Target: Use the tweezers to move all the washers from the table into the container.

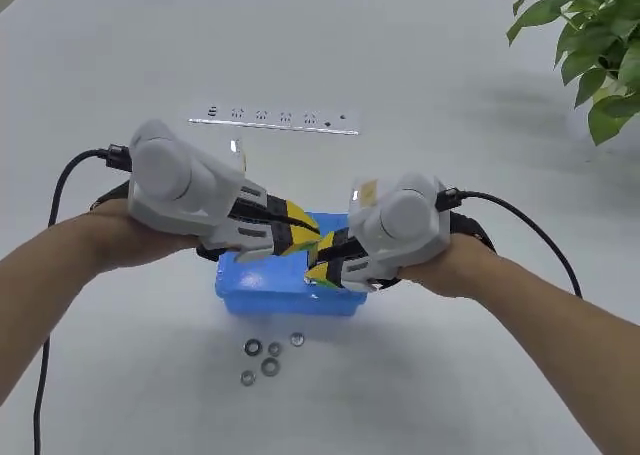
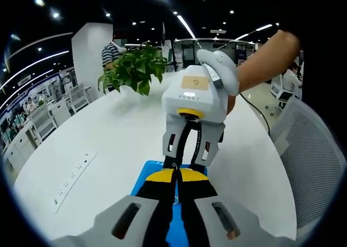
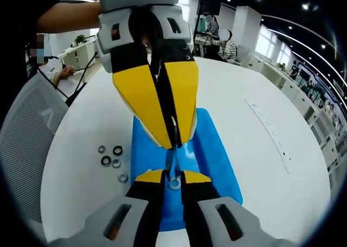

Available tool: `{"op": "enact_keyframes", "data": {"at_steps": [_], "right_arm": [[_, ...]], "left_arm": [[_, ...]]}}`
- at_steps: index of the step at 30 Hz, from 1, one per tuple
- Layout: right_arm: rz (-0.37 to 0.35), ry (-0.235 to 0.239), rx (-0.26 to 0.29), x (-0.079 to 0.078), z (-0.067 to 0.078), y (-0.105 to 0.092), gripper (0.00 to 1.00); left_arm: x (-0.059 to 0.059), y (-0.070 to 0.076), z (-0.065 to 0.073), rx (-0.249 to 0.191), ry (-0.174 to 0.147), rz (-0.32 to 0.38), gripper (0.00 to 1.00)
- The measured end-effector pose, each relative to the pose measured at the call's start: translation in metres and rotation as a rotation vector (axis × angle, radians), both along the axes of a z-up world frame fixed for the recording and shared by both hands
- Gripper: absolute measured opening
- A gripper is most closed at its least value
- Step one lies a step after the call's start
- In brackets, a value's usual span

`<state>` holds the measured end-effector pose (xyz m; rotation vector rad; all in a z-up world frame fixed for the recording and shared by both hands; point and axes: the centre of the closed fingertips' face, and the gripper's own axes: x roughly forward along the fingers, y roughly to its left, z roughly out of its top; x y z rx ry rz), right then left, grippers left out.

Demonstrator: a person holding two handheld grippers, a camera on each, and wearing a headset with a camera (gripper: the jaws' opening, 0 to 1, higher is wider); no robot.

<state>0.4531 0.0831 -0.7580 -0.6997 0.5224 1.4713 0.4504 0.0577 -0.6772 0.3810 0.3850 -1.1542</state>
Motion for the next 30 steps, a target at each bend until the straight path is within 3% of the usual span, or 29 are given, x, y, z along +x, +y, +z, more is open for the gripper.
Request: {"op": "enact_keyframes", "data": {"at_steps": [15, 30], "right_arm": [[-0.043, 0.006, 0.032, -0.007, 0.021, -0.004, 0.21], [-0.123, 0.023, 0.076, -0.017, 0.04, -0.024, 0.29]], "left_arm": [[-0.006, 0.005, 0.018, -0.011, 0.012, 0.043, 0.05], [-0.016, 0.009, 0.035, -0.014, 0.004, 0.053, 0.05]]}}
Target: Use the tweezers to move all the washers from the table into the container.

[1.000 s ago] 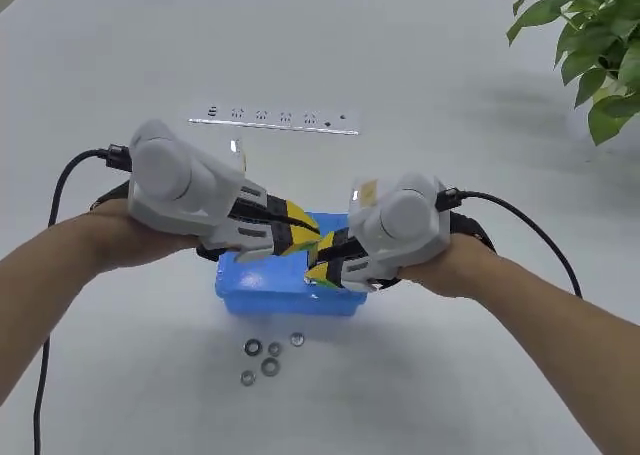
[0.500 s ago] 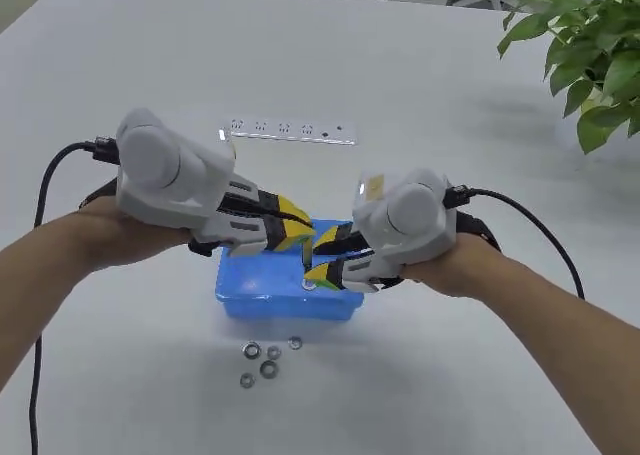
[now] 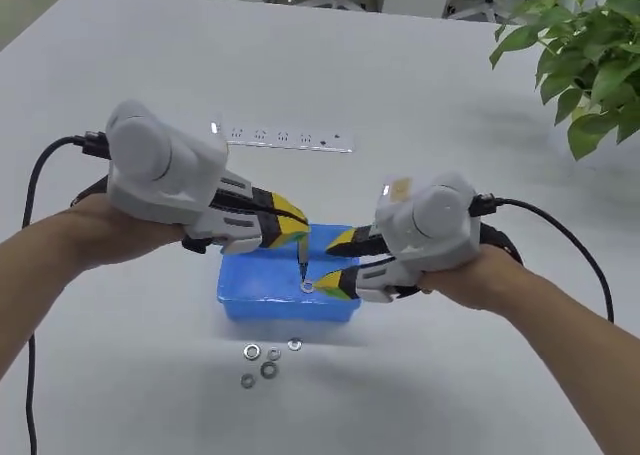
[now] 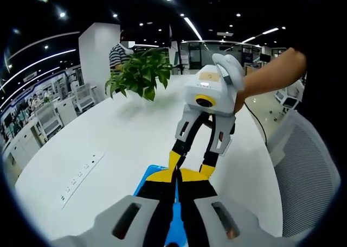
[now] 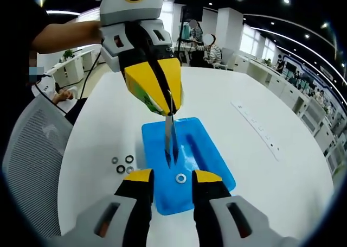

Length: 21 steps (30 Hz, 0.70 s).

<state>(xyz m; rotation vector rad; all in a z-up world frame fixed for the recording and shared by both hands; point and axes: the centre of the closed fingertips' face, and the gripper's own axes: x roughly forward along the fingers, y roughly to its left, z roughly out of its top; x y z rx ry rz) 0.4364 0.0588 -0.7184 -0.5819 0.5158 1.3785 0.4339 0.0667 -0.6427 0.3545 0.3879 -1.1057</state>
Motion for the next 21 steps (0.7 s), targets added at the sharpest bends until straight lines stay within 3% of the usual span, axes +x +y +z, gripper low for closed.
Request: {"op": "enact_keyframes", "data": {"at_steps": [8, 21], "right_arm": [[-0.039, 0.013, 0.037, -0.007, 0.011, -0.013, 0.36], [-0.05, 0.042, 0.063, -0.026, 0.018, -0.032, 0.53]], "left_arm": [[-0.01, -0.001, 0.005, 0.004, -0.003, -0.009, 0.05], [-0.032, -0.007, 0.008, 0.006, -0.005, -0.038, 0.05]]}}
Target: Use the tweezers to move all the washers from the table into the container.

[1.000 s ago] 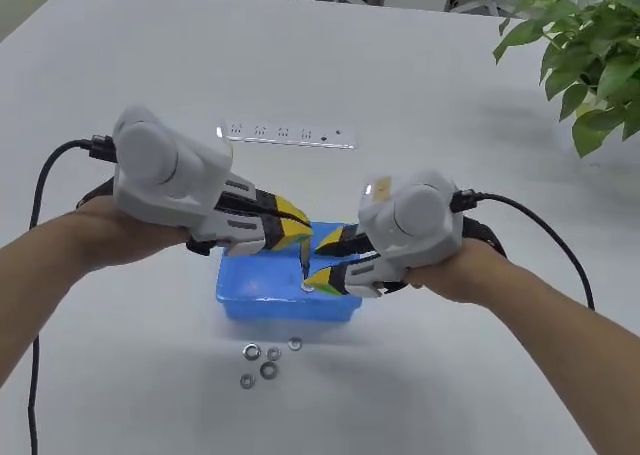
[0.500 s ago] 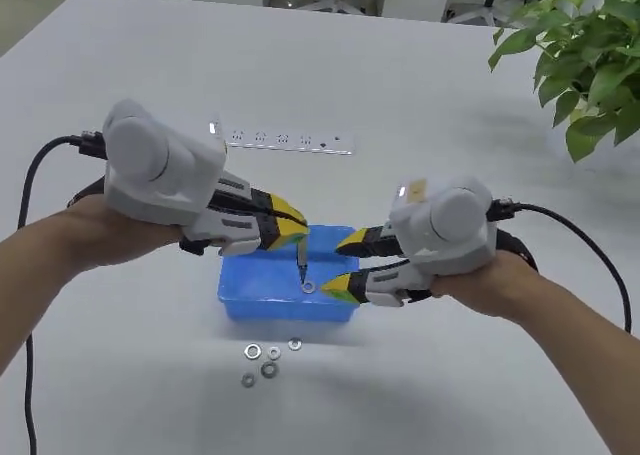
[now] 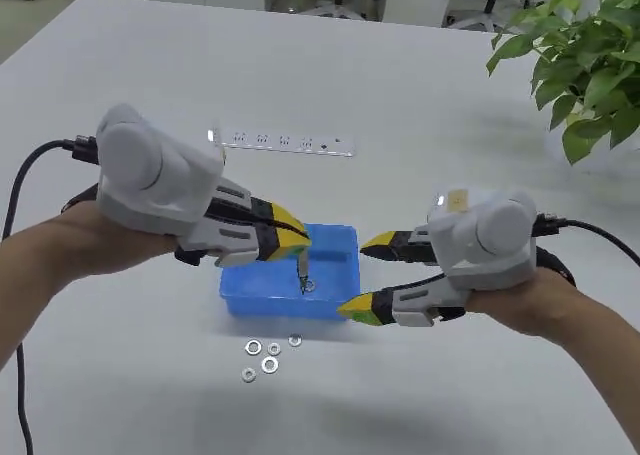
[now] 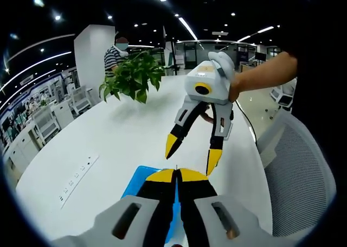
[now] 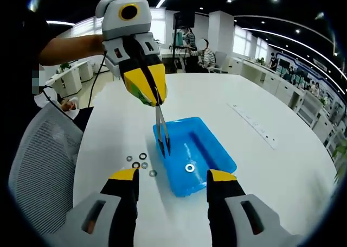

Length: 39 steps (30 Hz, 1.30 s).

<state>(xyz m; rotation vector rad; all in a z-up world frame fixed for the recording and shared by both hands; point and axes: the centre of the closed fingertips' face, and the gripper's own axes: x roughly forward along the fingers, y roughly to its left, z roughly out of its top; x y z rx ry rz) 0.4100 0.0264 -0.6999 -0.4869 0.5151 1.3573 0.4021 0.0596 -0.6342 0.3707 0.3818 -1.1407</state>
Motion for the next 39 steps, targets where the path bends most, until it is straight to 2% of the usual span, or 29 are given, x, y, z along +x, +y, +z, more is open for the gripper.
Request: {"op": "enact_keyframes", "data": {"at_steps": [16, 29, 39], "right_arm": [[0.026, 0.03, 0.001, -0.02, -0.006, -0.008, 0.67], [0.053, 0.032, -0.005, -0.028, -0.012, -0.007, 0.67], [0.066, 0.043, -0.016, -0.032, -0.018, -0.006, 0.66]], "left_arm": [[-0.02, -0.005, -0.014, 0.006, 0.008, -0.025, 0.05], [-0.027, -0.005, -0.036, 0.027, 0.03, -0.035, 0.05], [-0.027, -0.004, -0.051, 0.043, 0.051, -0.035, 0.05]]}}
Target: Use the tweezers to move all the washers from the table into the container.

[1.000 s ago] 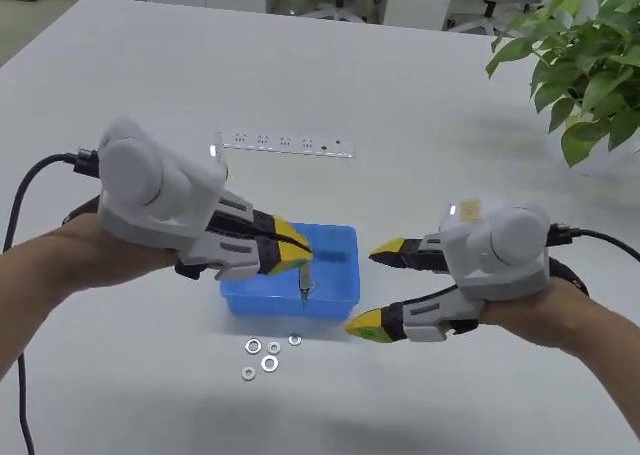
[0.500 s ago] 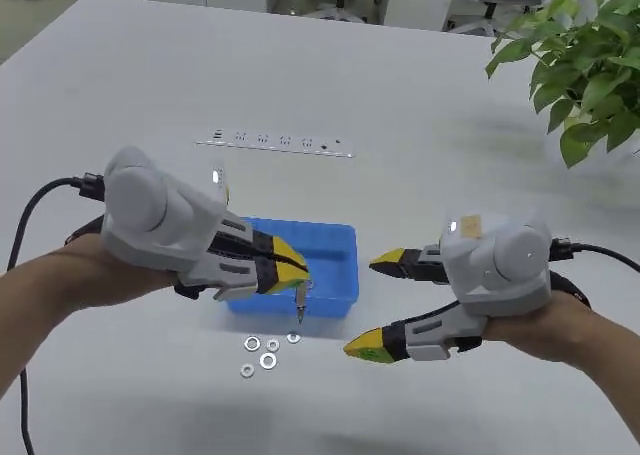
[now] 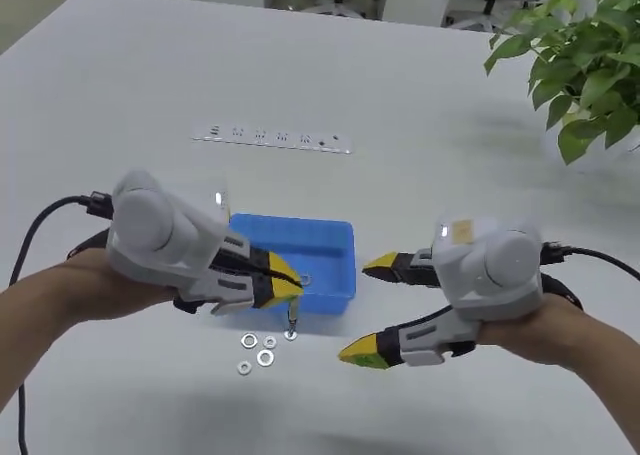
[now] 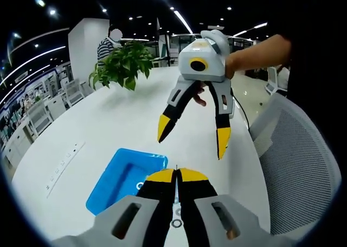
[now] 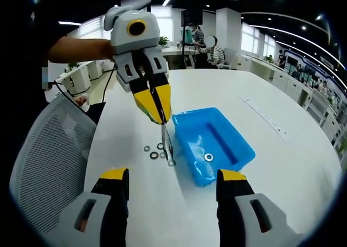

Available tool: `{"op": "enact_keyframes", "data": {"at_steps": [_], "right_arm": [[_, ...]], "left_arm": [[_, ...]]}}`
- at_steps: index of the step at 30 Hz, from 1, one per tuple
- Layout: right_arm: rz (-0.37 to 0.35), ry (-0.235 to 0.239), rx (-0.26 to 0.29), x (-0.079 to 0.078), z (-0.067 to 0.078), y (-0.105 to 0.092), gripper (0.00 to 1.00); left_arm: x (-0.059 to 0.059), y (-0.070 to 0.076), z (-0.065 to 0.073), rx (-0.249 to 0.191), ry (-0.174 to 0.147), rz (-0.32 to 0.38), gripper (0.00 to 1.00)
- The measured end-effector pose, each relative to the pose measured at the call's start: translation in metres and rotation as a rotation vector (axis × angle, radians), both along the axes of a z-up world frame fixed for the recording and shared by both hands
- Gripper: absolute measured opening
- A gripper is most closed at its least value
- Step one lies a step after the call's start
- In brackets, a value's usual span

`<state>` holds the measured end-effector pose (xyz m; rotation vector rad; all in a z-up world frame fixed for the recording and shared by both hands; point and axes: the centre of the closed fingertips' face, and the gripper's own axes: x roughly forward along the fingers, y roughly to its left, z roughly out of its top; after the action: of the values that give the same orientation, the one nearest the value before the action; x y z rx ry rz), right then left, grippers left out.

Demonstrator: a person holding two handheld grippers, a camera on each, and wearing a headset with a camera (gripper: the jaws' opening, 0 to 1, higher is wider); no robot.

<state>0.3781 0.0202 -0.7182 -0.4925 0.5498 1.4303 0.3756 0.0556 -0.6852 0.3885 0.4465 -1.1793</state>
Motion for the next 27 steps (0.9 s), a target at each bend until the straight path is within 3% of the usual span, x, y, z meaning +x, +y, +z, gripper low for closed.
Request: {"op": "enact_keyframes", "data": {"at_steps": [27], "right_arm": [[0.063, 0.018, -0.026, -0.01, -0.016, 0.011, 0.63]], "left_arm": [[-0.003, -0.003, -0.009, -0.005, 0.003, -0.025, 0.05]]}}
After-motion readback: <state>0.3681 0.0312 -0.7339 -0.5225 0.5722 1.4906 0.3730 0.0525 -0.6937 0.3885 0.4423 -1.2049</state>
